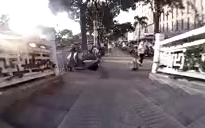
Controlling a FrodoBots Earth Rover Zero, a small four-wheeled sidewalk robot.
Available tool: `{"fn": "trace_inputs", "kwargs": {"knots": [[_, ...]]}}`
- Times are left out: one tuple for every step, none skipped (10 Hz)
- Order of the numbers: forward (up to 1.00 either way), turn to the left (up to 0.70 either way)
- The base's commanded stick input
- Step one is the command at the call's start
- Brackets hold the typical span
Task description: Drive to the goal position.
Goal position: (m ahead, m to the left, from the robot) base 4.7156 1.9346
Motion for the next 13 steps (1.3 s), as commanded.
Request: {"fn": "trace_inputs", "kwargs": {"knots": [[0.45,0.0],[0.45,0.0],[0.45,0.0],[0.45,0.0],[0.45,0.0],[0.45,0.0],[0.45,0.0],[0.45,0.0],[0.45,0.0],[0.45,0.0],[0.45,0.0],[0.45,0.0],[0.45,0.0]]}}
